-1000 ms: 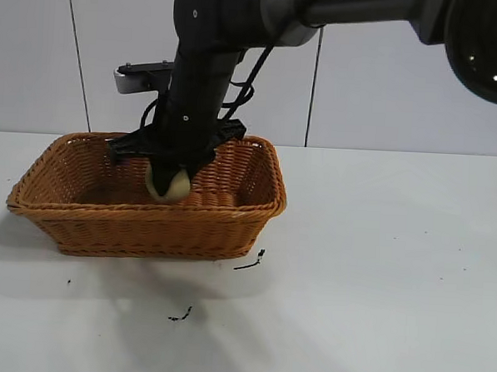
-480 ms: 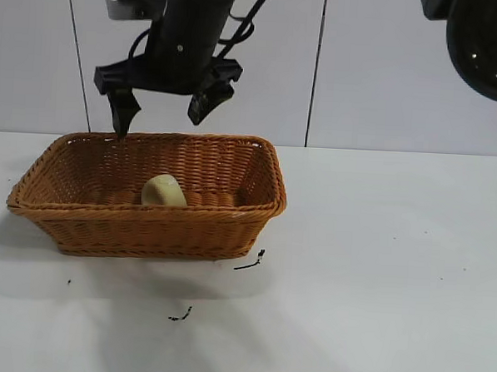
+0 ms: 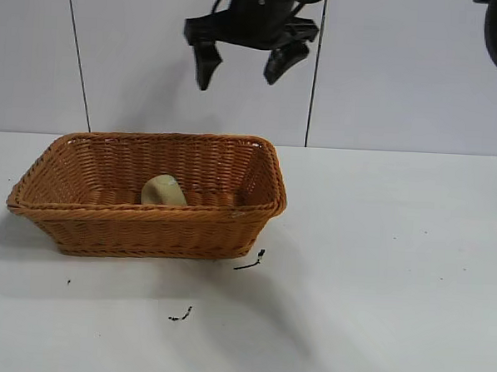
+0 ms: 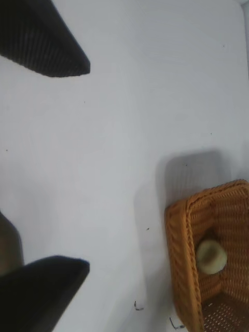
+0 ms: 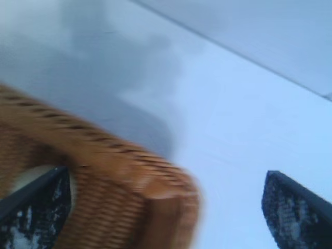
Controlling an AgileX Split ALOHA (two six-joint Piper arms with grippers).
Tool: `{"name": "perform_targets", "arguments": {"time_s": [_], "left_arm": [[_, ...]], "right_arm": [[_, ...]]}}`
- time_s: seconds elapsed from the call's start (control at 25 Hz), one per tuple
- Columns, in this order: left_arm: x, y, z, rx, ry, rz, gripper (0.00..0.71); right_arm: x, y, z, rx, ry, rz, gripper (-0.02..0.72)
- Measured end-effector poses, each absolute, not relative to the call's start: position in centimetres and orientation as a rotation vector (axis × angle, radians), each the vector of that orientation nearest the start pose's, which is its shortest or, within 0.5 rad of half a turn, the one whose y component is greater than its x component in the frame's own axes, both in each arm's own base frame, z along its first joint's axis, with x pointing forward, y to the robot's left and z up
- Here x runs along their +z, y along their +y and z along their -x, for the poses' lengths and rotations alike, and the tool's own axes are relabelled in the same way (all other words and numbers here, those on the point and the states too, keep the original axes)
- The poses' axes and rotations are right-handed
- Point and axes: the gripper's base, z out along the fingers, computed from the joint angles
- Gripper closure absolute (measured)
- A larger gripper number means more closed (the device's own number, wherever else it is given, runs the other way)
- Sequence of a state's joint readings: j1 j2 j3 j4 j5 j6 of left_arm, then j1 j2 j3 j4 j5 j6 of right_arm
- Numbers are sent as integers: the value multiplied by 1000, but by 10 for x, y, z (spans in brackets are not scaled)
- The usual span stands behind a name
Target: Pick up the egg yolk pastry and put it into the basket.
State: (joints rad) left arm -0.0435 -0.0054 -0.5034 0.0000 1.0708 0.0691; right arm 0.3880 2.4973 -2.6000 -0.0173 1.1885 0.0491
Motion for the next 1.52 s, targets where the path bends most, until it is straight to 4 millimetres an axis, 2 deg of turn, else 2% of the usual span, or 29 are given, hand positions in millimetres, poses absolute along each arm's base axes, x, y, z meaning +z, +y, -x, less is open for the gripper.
{"name": "perform_targets", "arguments": {"time_s": [0.24, 0.36, 0.44, 0.52, 0.6, 0.84, 1.0, 1.12, 1.24, 1.4, 1.52], "left_arm": [[277, 0, 7, 16, 2042, -115, 14], [277, 0, 7, 16, 2042, -115, 14], [277, 0, 7, 16, 2042, -115, 14], [277, 0, 7, 16, 2042, -115, 14], [277, 0, 7, 16, 2042, -115, 14], [277, 0, 7, 16, 2042, -115, 14], [277, 0, 7, 16, 2042, -115, 14], [277, 0, 7, 16, 2042, -115, 14], [277, 0, 7, 16, 2042, -115, 14], [277, 0, 7, 16, 2042, -115, 14], [277, 0, 7, 16, 2042, -115, 14]], "right_arm": [[253, 95, -530, 47, 2589, 185, 10], [253, 52, -536, 15, 2593, 82, 10], [253, 33, -537, 3, 2594, 34, 10], [253, 20, -538, -3, 2595, 2, 10], [256, 16, -537, 6, 2592, -10, 10], [283, 17, -518, 18, 2600, 18, 10], [306, 16, -485, 16, 2643, 21, 10], [327, 14, -449, 15, 2670, 23, 10], [352, 13, -402, 15, 2675, 23, 10], [368, 11, -335, 13, 2687, 30, 10], [365, 9, -286, 12, 2711, 35, 10]]}}
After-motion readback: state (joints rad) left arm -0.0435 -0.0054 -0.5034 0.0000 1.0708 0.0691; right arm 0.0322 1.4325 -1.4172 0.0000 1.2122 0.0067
